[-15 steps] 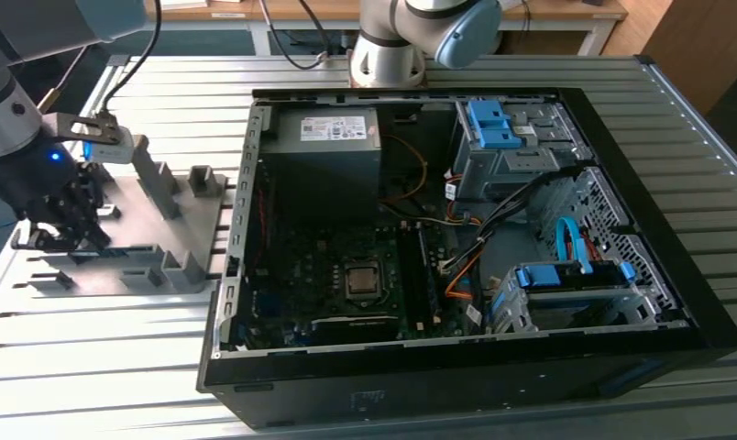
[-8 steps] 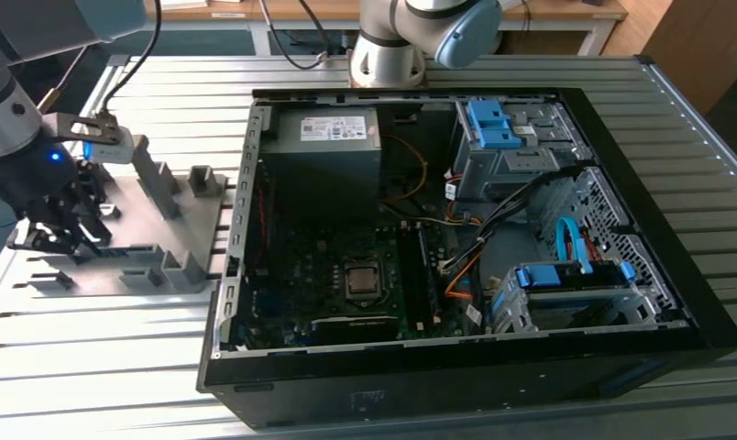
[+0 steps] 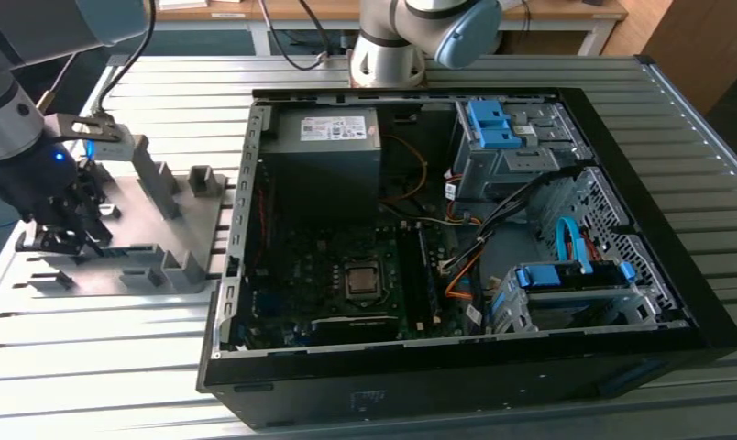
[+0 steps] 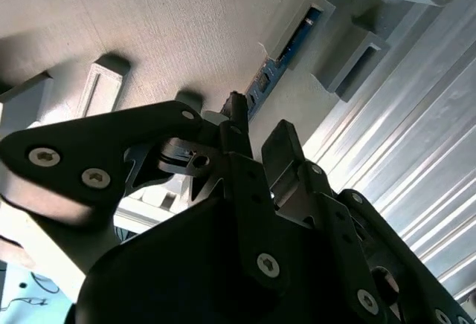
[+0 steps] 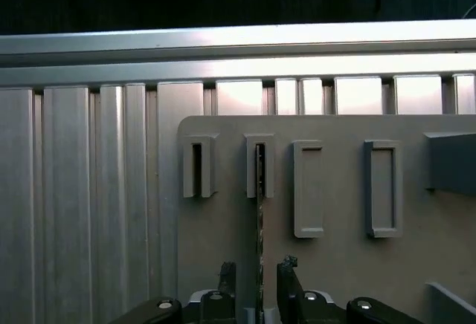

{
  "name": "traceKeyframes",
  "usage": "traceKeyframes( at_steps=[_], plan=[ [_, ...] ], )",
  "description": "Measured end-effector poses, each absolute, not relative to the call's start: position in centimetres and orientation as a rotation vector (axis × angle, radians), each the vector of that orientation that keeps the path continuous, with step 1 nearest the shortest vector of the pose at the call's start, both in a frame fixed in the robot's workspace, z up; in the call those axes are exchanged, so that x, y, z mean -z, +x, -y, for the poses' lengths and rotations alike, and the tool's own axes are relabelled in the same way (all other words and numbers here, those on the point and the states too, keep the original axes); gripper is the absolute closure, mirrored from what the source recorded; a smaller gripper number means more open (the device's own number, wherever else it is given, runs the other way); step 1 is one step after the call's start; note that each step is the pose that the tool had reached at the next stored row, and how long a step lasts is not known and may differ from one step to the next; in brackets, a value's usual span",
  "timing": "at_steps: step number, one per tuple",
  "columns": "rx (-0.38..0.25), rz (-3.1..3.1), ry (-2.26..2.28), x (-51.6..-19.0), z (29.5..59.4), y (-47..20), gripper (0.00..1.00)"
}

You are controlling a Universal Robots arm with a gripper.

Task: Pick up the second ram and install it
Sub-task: 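Pick up the second ram and move it above second insertion slot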

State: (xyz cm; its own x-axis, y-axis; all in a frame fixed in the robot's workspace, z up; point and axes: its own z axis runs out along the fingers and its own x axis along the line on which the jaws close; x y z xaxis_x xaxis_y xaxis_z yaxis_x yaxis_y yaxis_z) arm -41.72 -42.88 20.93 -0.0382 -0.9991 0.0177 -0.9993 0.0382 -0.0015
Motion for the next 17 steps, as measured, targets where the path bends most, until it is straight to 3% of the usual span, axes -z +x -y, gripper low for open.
traceKeyframes(
  at_steps=[17],
  plan=[
    [-0.014,2.248,2.184,-19.0,42.6,-41.7,0.65]
  ],
)
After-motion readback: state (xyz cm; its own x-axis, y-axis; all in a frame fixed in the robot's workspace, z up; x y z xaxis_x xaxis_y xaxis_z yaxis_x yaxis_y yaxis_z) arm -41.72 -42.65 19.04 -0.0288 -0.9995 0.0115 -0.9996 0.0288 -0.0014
